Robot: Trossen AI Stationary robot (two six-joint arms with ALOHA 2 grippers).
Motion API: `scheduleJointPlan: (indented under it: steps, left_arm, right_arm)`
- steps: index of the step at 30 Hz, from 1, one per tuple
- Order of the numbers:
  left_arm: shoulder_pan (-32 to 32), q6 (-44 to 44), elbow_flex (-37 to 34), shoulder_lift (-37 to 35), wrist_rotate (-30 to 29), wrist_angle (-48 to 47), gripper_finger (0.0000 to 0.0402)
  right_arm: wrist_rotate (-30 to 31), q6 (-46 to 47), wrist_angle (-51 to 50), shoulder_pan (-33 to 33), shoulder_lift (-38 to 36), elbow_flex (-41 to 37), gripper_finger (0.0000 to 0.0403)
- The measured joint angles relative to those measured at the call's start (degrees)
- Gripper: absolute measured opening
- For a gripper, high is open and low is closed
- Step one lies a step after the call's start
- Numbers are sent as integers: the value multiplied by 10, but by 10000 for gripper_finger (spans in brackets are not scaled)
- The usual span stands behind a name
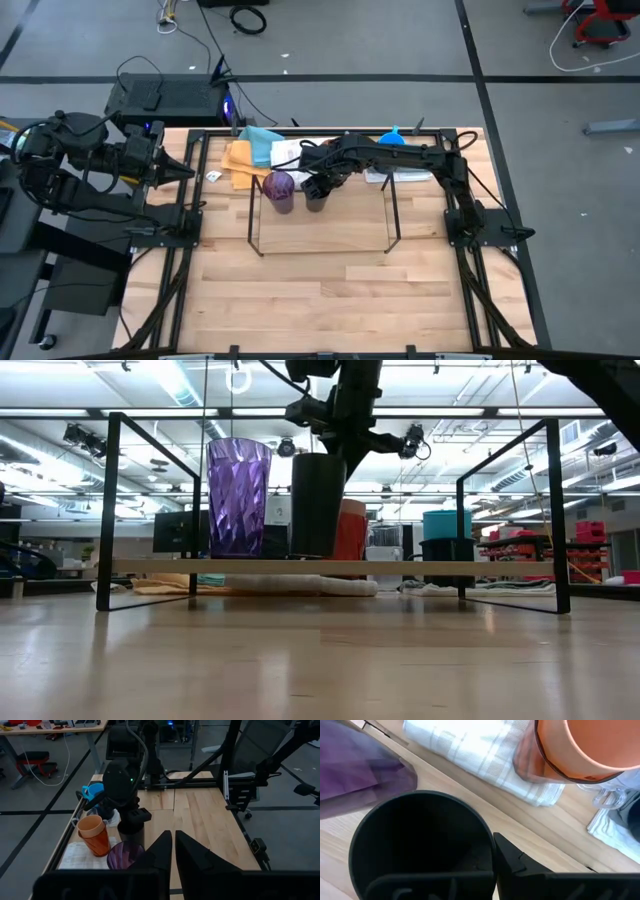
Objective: Stack small to large cups/mugs on shelf
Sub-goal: Put the black cup on the shelf
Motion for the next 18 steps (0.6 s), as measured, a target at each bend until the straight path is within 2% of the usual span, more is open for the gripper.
scheduleJointPlan:
  steps: [18]
  left_arm:
    - [0, -1, 0, 0, 0, 0, 28]
  right_arm:
    - [9, -4, 2, 0, 0, 0, 9]
